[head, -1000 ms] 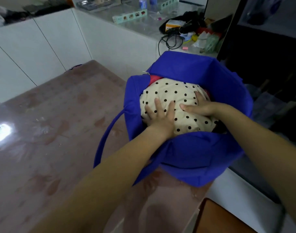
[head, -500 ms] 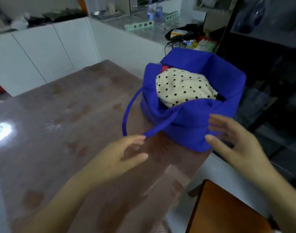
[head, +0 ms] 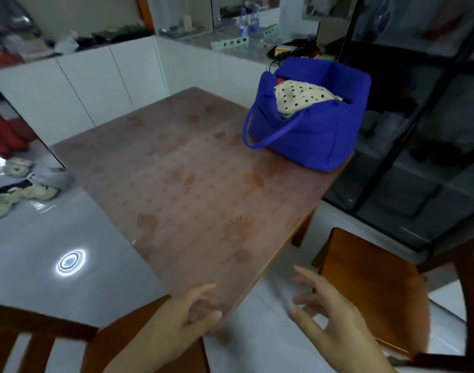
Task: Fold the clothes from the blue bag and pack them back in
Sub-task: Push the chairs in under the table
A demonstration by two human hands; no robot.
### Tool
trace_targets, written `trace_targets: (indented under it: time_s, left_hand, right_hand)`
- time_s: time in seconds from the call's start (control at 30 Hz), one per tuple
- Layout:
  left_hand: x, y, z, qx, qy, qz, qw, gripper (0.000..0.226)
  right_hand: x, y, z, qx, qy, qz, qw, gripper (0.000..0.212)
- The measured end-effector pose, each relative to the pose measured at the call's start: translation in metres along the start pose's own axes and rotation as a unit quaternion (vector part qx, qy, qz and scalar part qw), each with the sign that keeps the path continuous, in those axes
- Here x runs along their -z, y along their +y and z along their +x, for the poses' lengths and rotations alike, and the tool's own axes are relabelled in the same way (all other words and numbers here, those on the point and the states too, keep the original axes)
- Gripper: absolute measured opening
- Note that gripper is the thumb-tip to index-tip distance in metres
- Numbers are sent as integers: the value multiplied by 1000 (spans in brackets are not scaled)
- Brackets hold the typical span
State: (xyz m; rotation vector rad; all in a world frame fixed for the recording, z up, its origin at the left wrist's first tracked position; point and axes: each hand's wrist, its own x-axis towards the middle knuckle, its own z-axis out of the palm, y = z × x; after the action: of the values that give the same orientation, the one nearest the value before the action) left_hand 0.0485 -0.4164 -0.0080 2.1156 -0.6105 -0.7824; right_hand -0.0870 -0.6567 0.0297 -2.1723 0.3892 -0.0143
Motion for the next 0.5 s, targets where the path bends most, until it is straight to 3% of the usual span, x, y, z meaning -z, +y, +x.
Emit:
trace_targets:
  time_s: [0.17, 0.27, 0.37, 0.5]
  left_hand:
    - [7, -27, -79, 34, 59, -7, 998, 82]
    - [10, -48, -120, 54, 94, 32, 994, 60]
    - [5, -69, -153, 66, 95, 68, 991, 46]
    - [10, -95, -193, 96, 49, 131, 985, 48]
  right_hand:
    - [-40, -22, -41, 32, -38, 13, 999, 50]
    - [-73, -36, -61, 50, -71, 8, 996, 48]
    - [-109, -39, -87, 66, -90, -9, 994, 48]
    - [-161, -34, -137, 16, -140, -29, 990, 50]
